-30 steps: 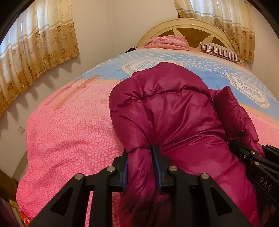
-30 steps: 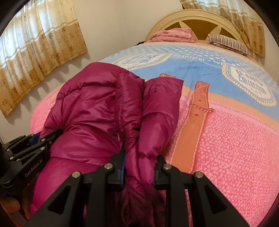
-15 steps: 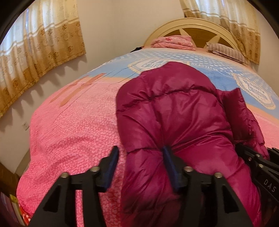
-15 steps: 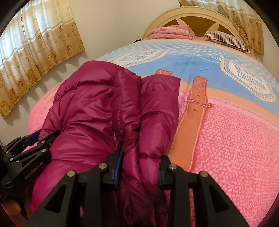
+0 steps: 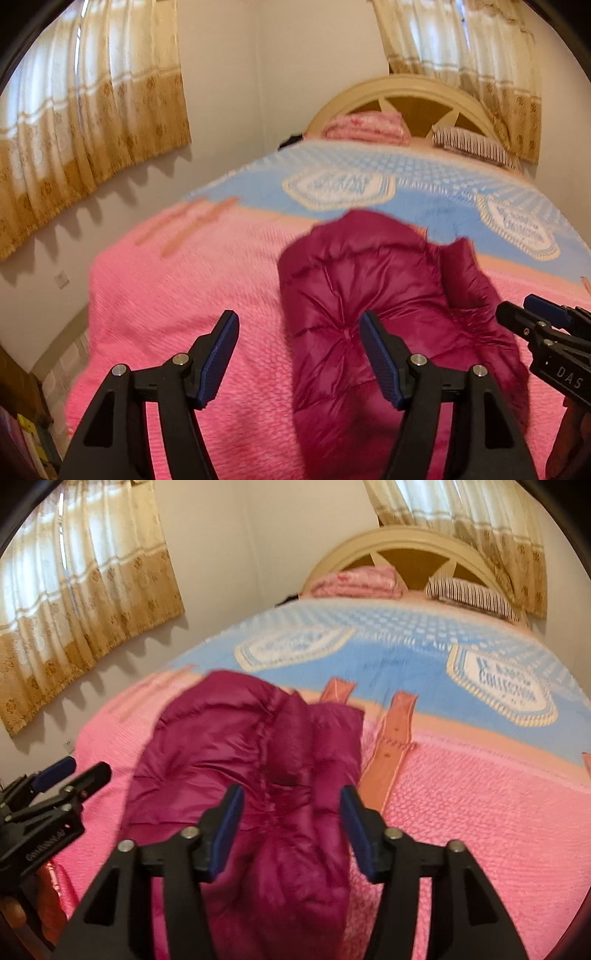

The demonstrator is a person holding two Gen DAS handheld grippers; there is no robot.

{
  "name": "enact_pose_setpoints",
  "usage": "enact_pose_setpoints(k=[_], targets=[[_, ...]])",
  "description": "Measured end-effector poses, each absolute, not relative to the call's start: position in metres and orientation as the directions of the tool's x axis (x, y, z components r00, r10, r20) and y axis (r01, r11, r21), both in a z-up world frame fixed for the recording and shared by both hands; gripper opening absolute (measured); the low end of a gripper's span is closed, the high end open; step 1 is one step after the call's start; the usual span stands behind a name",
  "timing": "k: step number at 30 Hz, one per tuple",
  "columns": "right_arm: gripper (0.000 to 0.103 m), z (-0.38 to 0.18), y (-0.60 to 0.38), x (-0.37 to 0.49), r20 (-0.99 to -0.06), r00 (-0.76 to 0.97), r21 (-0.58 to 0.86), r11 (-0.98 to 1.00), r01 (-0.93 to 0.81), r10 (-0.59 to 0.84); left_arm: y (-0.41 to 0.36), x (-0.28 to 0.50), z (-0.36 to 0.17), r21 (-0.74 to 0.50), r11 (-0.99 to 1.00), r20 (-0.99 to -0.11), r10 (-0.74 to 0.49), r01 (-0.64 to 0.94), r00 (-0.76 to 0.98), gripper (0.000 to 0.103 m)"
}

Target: Fold large clothes

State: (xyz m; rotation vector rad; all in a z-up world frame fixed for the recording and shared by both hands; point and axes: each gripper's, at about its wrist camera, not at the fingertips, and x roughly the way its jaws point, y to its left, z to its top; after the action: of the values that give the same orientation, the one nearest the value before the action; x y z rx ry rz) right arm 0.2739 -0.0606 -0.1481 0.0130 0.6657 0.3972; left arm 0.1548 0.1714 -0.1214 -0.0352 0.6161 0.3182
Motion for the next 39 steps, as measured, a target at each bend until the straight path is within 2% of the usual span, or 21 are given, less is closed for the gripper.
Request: enact_pose_setpoints(k=[10,17,39], targets=[[0.062,-0.112,-0.057,0.228,-0.518,0.768,0.108,0.919,-0.378,0.377,0.173,0.112,-0.074,0.029,0.950,-0.485,0.284,-0.310,0.827,0.073],[0.064,-0.100,-0.058,0.220,-0.487,0.789,0.094,0.920,-0.380,0.376,0.172,0.106,-0.067,0.021,0.953,-0.477,0.275,-0.302,0.835,0.073],[0.065,-0.100,-0.063,0.213,-0.486,0.786,0.084,0.916,-0.393,0.382,0.177,0.105,-0.063,0.010,0.951,-0.477,0.277,-0.310,0.834,0.073]])
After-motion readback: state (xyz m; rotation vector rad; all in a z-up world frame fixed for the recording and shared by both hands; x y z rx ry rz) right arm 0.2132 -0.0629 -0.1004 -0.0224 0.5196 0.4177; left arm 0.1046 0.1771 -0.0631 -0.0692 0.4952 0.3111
